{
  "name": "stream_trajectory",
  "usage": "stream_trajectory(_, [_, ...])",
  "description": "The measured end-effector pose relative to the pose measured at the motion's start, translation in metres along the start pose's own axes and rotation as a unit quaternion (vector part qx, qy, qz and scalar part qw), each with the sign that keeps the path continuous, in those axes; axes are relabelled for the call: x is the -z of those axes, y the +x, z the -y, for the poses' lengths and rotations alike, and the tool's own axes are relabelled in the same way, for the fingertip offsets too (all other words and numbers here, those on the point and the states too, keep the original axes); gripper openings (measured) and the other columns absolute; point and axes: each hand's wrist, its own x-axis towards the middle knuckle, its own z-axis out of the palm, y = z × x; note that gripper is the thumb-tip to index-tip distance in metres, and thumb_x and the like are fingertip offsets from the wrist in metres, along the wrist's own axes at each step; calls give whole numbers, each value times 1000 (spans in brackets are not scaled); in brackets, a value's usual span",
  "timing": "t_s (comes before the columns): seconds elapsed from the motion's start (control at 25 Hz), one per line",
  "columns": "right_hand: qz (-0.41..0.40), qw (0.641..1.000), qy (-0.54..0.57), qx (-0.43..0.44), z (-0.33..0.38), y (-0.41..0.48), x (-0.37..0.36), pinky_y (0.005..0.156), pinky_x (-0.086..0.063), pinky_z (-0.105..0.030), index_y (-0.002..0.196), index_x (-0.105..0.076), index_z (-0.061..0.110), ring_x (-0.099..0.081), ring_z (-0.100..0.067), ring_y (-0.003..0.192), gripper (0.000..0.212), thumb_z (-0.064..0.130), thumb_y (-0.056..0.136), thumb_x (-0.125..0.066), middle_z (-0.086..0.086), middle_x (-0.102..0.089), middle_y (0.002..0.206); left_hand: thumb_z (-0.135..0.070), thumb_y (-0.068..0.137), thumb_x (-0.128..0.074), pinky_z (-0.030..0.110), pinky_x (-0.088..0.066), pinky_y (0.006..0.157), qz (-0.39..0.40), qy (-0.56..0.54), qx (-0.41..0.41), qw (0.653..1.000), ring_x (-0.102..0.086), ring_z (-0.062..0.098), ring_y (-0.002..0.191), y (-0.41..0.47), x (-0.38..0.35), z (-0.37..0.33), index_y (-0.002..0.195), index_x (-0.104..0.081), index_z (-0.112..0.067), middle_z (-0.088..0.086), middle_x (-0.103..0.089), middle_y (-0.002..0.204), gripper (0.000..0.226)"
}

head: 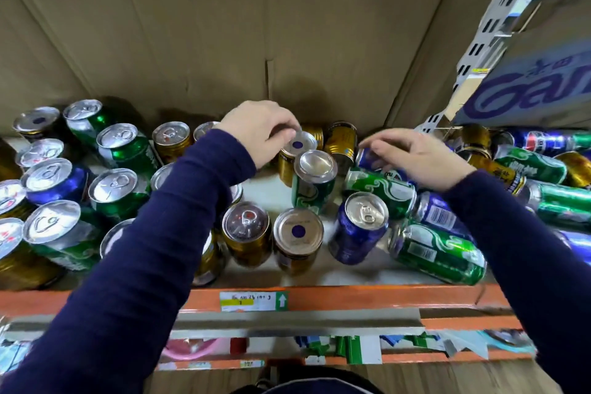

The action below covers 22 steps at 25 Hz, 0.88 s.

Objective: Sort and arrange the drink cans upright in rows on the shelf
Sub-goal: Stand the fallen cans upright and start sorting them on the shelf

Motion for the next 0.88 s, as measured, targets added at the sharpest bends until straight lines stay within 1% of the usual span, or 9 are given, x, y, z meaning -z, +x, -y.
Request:
stream_trajectory(0.08, [-46, 985, -163, 25, -3, 33, -9, 84, -44, -26, 111, -65, 19, -58, -16, 93, 26, 33, 91, -59, -2, -64, 104, -24, 92, -50, 38, -47, 87, 23, 18, 0, 1000, -58, 22, 97, 24, -11, 4, 107, -67, -18, 3, -65, 102, 23])
stream_trajectory(0.16, [-9, 961, -276, 32, -7, 62, -23, 85, -45, -31, 119, -59, 16, -57, -26, 100, 40, 34, 84, -65, -8, -57, 110, -25, 93, -50, 40, -46, 90, 54, 45, 4, 998, -57, 24, 101, 49, -21, 6, 110, -66, -18, 5, -63, 108, 24])
stream_trajectory(0.24, [33, 941, -338, -16, -12, 81, -38, 83, -48, -39, 132, -44, 16, -55, -35, 103, 62, 35, 78, -69, -13, -44, 124, -27, 93, -50, 41, -45, 92, 89, 72, 11, 993, -56, 25, 104, 71, -30, 7, 115, -63, -19, 6, -60, 113, 27])
stream_trajectory(0.32, [19, 935, -349, -53, -19, 93, -49, 71, -44, -38, 136, -32, 19, -56, -38, 98, 73, 36, 76, -71, -15, -32, 132, -29, 93, -50, 42, -45, 94, 114, 88, 20, 989, -55, 27, 107, 87, -37, 9, 120, -59, -19, 8, -59, 117, 30])
stream_trajectory(0.4, [-1, 938, -340, -68, -22, 99, -55, 65, -40, -36, 134, -26, 20, -58, -36, 91, 75, 35, 76, -71, -16, -26, 136, -29, 94, -49, 42, -45, 95, 129, 97, 30, 986, -54, 28, 108, 98, -43, 11, 123, -58, -18, 9, -59, 120, 32])
stream_trajectory(0.6, [14, 939, -331, -90, -21, 102, -51, 78, -46, -38, 144, -18, 33, -57, -38, 100, 85, 26, 78, -70, -16, -16, 147, -26, 96, -46, 41, -44, 96, 154, 83, 53, 983, -55, 27, 109, 107, -55, 17, 124, -58, -20, 8, -58, 123, 31])
stream_trajectory(0.68, [26, 945, -317, -72, -23, 102, -42, 82, -47, -38, 143, -25, 35, -55, -38, 105, 78, 30, 78, -69, -15, -25, 144, -27, 95, -47, 42, -44, 96, 159, 75, 62, 983, -54, 27, 110, 106, -58, 20, 124, -58, -21, 7, -58, 123, 31])
stream_trajectory(0.76, [29, 965, -258, -30, -24, 103, -28, 83, -46, -33, 133, -45, 29, -56, -32, 104, 63, 41, 77, -70, -12, -47, 128, -27, 95, -47, 42, -44, 97, 162, 68, 74, 982, -54, 27, 110, 105, -59, 23, 123, -59, -21, 7, -59, 122, 31])
stream_trajectory(0.88, [-20, 982, -183, -44, -26, 107, 2, 65, -43, -26, 106, -69, 14, -63, -20, 82, 36, 44, 89, -59, -6, -68, 92, -26, 95, -47, 41, -44, 97, 163, 68, 78, 981, -55, 27, 112, 109, -58, 23, 124, -58, -20, 8, -60, 124, 31])
